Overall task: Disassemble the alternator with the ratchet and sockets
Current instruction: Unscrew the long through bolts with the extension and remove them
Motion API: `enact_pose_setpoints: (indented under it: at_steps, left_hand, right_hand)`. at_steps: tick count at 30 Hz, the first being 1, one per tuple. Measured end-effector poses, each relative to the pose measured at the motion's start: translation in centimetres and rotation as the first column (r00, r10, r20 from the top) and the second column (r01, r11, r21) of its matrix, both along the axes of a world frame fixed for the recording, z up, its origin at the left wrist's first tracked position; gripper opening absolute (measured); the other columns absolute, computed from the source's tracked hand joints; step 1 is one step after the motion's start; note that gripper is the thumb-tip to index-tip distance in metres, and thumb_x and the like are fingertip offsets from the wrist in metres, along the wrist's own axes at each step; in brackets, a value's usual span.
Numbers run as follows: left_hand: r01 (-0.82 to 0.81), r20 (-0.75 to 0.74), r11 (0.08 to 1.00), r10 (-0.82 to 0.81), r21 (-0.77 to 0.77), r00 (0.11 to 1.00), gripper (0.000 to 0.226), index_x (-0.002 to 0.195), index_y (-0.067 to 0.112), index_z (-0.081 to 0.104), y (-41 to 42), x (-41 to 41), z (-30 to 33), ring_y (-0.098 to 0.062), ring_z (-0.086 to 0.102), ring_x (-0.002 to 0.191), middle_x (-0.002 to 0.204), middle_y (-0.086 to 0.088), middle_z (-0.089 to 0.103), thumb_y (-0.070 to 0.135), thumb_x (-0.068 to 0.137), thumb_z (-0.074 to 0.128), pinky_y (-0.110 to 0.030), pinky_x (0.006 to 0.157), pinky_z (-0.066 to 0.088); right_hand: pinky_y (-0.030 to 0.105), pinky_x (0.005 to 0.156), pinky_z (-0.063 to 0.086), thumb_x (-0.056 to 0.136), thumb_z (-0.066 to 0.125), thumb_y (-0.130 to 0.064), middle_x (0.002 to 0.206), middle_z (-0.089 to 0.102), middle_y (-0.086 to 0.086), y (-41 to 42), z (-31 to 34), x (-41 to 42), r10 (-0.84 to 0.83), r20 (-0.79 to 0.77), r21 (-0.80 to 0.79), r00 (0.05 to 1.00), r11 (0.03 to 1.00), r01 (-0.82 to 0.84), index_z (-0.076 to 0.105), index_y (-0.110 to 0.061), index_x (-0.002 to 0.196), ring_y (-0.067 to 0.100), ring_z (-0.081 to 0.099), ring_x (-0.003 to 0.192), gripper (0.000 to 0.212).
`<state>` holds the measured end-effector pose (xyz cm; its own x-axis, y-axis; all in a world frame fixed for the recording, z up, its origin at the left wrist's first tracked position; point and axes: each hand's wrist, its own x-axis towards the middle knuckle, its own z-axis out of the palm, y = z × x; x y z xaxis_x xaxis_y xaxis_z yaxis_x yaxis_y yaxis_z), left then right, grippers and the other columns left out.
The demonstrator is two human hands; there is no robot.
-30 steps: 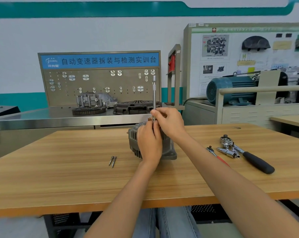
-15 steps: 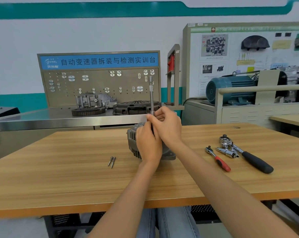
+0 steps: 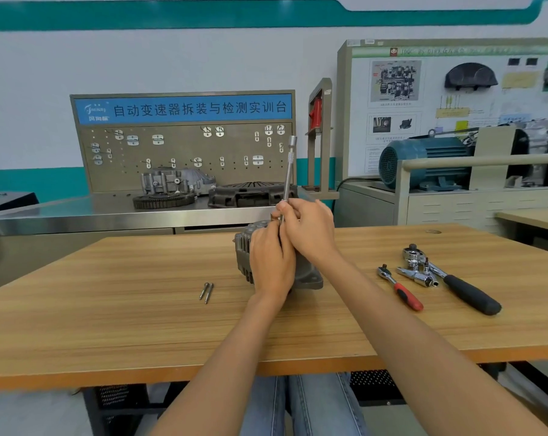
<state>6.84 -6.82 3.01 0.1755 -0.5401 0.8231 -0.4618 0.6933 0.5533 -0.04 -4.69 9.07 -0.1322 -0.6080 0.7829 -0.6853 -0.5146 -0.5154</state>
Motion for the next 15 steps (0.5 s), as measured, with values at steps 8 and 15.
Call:
enact_pose_setpoints:
  at_steps: [8,15]
  left_hand:
    - [-0.070,-0.017,0.997,0.070,0.018,0.997,0.014,0.087,0.021,0.055,-0.44,-0.25,-0.09,-0.005,0.045,0.077,0.079,0.009,0.054,0.025,0.098,0.046,-0.019,0.064,0.031]
    - [-0.076,-0.026,0.997,0.076,-0.008,0.997,0.026,0.079,0.028,0.048,-0.46,-0.05,-0.19,-0.001,0.042,0.072,0.072,0.016,0.050,0.042,0.097,0.034,-0.015,0.062,0.030]
  right_hand:
    - [0.027,0.078,0.048,0.083,0.064,-0.047,0.086,0.068,-0.008,0.14,0.01,-0.13,0.067,0.080,0.110,0.995,0.991,-0.075,0.059,-0.021,0.103,0.005,0.060,0.081,0.033]
    - [0.034,0.081,0.052,0.089,0.061,-0.036,0.079,0.070,-0.007,0.41,-0.08,0.04,0.060,0.134,0.079,0.989,0.994,-0.071,0.061,-0.021,0.086,0.009,0.065,0.081,0.015]
